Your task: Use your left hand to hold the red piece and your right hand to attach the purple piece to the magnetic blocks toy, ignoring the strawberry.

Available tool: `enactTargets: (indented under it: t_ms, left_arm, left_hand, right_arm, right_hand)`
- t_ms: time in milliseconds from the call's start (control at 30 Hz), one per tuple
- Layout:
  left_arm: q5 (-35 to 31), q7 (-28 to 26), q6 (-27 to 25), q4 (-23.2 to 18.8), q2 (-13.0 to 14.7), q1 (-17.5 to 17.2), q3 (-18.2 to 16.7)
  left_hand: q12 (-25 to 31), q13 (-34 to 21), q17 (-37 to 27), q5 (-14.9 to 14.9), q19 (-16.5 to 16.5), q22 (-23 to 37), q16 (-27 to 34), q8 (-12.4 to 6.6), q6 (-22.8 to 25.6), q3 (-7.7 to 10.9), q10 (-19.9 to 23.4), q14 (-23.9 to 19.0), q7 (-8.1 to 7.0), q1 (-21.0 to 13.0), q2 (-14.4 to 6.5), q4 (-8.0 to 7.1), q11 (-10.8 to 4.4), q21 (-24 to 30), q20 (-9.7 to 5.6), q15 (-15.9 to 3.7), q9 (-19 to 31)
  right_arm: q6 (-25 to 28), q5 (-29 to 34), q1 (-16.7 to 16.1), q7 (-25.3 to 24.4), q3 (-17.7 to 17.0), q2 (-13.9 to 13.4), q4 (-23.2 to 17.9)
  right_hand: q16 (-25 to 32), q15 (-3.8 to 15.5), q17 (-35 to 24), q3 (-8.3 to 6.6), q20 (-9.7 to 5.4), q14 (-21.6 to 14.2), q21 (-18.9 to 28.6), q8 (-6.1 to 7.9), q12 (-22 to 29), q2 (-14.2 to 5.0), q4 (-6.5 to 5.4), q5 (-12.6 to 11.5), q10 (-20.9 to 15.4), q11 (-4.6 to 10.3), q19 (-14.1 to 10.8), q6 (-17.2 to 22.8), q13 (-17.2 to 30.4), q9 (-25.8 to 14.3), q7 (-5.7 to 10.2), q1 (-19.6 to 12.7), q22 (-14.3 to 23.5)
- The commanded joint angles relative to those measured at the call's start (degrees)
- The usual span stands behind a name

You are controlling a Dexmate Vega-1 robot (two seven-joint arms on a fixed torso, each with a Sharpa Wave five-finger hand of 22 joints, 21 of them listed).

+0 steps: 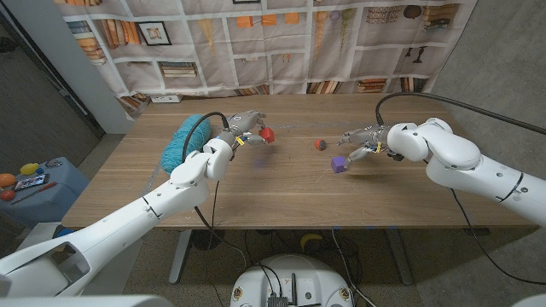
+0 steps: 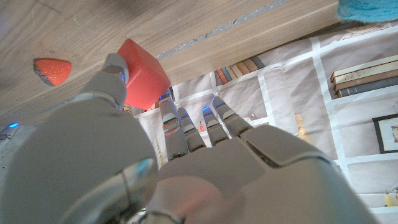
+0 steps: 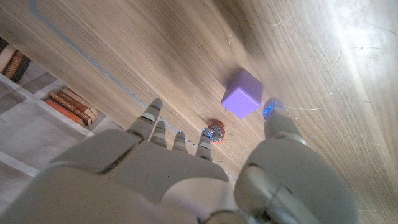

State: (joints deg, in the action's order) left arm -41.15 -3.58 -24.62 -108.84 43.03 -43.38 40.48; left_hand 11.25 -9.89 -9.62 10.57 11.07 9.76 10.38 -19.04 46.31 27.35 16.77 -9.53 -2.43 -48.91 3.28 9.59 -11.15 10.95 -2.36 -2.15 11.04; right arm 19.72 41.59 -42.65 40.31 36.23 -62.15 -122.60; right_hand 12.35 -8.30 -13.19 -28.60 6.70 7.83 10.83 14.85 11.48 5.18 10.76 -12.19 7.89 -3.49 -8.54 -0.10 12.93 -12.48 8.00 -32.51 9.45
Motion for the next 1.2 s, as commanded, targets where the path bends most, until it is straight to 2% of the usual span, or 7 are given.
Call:
enactTargets:
  t_ms: [33, 233, 533, 700, 933, 1200]
  left_arm:
    - [0.39, -0.37, -0.34, -0.18, 0.25, -0.68, 0.35]
    - [0.37, -0.47, -0.57, -0.58, 0.45, -1.00, 0.38]
    - [0.43, -0.56, -0.59, -1.15, 0.89, -1.63, 0.33]
    - [0.57, -0.48, -0.37, -1.45, 1.05, -1.86, 0.33]
    - [0.23, -0.15, -1.27, -2.61, 1.50, -2.53, 0.04]
    - [0.18, 0.09, -1.48, -3.03, 1.72, -2.94, -0.10]
  left_hand:
    - [-0.18, -0.15, -0.17, 0.39, -0.21, 0.11, 0.00, -0.32, 9.12, -0.24, 0.38, -0.23, -2.96, -0.17, -0.80, -0.13, -0.08, -0.09, -0.58, -4.68, 0.19]
    - [-0.22, -0.16, -0.17, 0.41, -0.24, 0.12, 0.00, -0.26, 9.31, -0.36, 0.37, -0.25, -2.99, -0.19, -0.91, -0.13, -0.15, -0.09, -0.52, -4.71, 0.22]
    - [-0.24, -0.16, -0.17, 0.43, -0.27, 0.12, 0.01, -0.16, 9.63, -0.54, 0.42, -0.32, -3.13, -0.28, -1.05, -0.09, -0.02, -0.07, -0.58, -4.82, 0.26]
    - [-0.26, -0.16, -0.17, 0.44, -0.31, 0.12, 0.01, -0.06, 9.64, -0.61, 0.40, -0.32, -3.06, -0.32, -1.14, -0.09, 0.03, -0.08, -0.58, -4.76, 0.28]
    - [-0.26, -0.16, -0.17, 0.46, -0.34, 0.12, 0.00, -0.01, 9.82, -0.71, 0.47, -0.32, -3.11, -0.37, -1.26, -0.09, 0.04, -0.07, -0.61, -4.80, 0.31]
    - [-0.29, -0.16, -0.17, 0.48, -0.36, 0.12, 0.02, 0.12, 9.87, -0.82, 0.45, -0.38, -3.12, -0.42, -1.38, -0.08, -0.01, -0.07, -0.60, -4.83, 0.34]
  right_arm:
    - [-1.00, 6.36, 0.22, 2.78, 1.23, 2.41, 1.47]
    - [-0.91, 7.55, 0.13, 2.92, 1.54, 3.62, 1.99]
    - [-0.72, 8.59, 0.01, 2.68, 1.78, 5.12, 2.66]
    - [-0.78, 9.48, 1.39, 4.97, 2.89, 6.41, 3.53]
    - [0.15, 12.03, 1.70, 5.52, 3.93, 7.53, 4.14]
    - [1.62, 16.00, 1.22, 4.85, 4.91, 8.97, 4.65]
  right_hand:
    - [0.35, -0.10, -0.24, -0.51, -0.26, -0.57, 0.40, 0.58, 0.36, -0.30, 0.00, -0.20, -0.23, -0.40, -0.63, 0.65, 0.12, -0.32, 0.48, -1.11, 0.12]
    - [0.49, 0.01, -0.29, -1.01, -0.40, -0.86, 0.40, 1.14, 0.58, -0.41, -0.03, -0.22, -0.69, -0.19, -1.00, 1.43, 0.19, -0.47, 0.70, -2.49, 0.12]
    - [0.86, 0.49, -0.35, -1.88, -0.81, -1.80, 0.42, 3.14, 0.94, -0.26, -0.07, -0.19, -1.65, 0.04, -2.01, 4.93, 0.32, -0.80, 1.88, -5.58, 0.12]
    - [0.97, 0.61, -0.41, -2.27, -1.09, -2.06, 0.42, 4.03, 1.04, -0.45, -0.16, -0.23, -2.04, 0.21, -2.48, 6.49, 0.36, -0.91, 2.55, -6.95, 0.12]
    - [1.00, 0.63, -0.44, -2.39, -1.06, -2.11, 0.36, 4.31, 1.09, -0.47, -0.21, -0.22, -2.24, 0.26, -2.56, 6.86, 0.39, -0.97, 2.59, -7.56, 0.13]
    - [1.61, 1.45, -0.55, -1.96, -1.49, -3.64, 0.65, 5.63, 1.67, 0.45, -0.47, 0.70, -4.13, 0.79, -4.24, 8.72, 0.48, -1.22, 2.99, -8.67, 0.14]
